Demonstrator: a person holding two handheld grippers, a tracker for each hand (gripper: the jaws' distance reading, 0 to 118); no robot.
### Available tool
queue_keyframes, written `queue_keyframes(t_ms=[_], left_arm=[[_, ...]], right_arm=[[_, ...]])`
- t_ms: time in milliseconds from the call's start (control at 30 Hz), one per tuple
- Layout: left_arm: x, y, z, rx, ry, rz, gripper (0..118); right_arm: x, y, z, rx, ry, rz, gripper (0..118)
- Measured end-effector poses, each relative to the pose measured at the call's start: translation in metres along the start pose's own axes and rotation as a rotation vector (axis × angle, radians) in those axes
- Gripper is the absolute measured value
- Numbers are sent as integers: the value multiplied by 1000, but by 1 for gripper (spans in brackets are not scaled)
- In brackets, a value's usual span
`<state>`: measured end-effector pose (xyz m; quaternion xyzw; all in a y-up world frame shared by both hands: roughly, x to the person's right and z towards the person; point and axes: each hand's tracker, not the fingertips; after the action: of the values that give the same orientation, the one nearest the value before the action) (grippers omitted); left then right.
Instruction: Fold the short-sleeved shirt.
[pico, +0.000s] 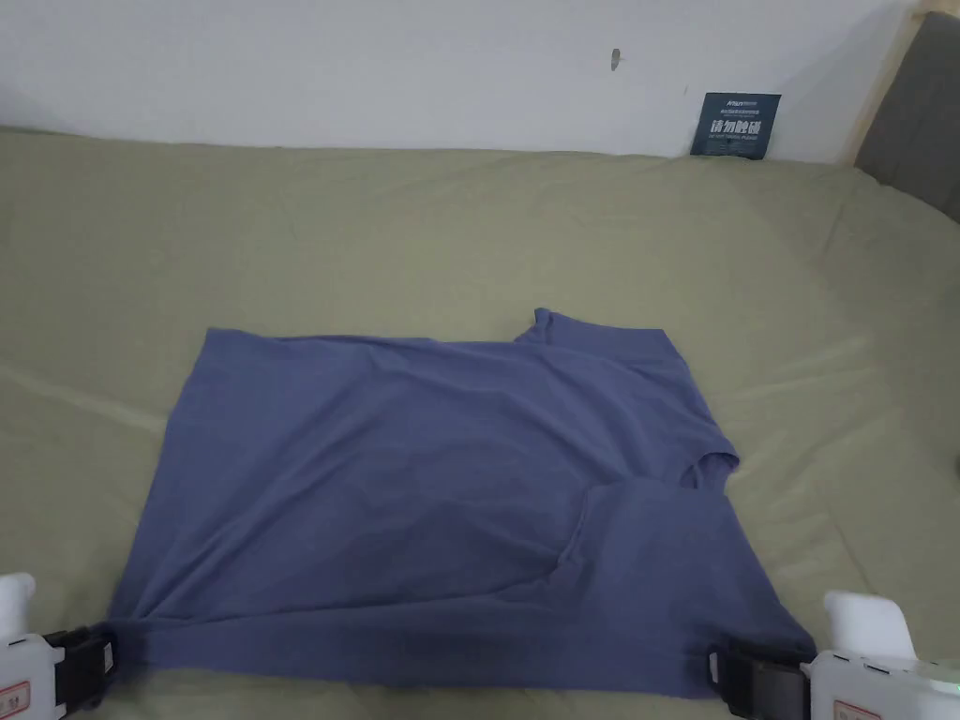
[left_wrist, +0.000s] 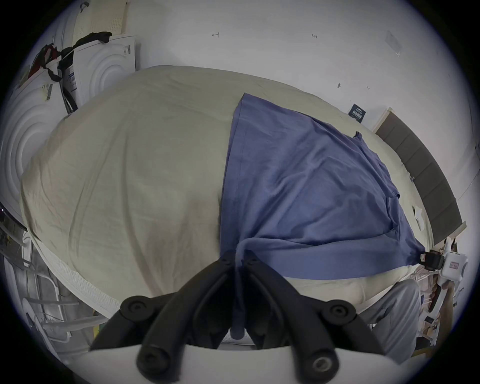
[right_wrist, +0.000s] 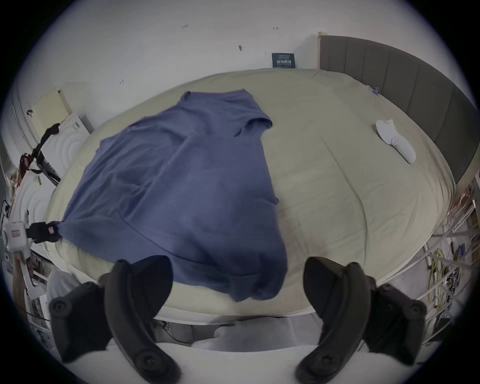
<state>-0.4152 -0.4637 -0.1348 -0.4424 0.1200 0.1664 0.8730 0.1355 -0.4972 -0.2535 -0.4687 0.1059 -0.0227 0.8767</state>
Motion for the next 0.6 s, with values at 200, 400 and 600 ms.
queue_keyframes(t_ms=[200, 400, 600], left_arm=[[-2, 2, -2, -10, 2, -6, 3], [4, 24, 9, 16, 2, -47, 3], [16, 82, 2, 54, -4, -98, 3]], right_arm=[[15, 7, 2, -10, 33, 0, 8], [3, 37, 26, 87, 29, 65, 8], [-13, 112, 28, 154, 41, 123, 8]])
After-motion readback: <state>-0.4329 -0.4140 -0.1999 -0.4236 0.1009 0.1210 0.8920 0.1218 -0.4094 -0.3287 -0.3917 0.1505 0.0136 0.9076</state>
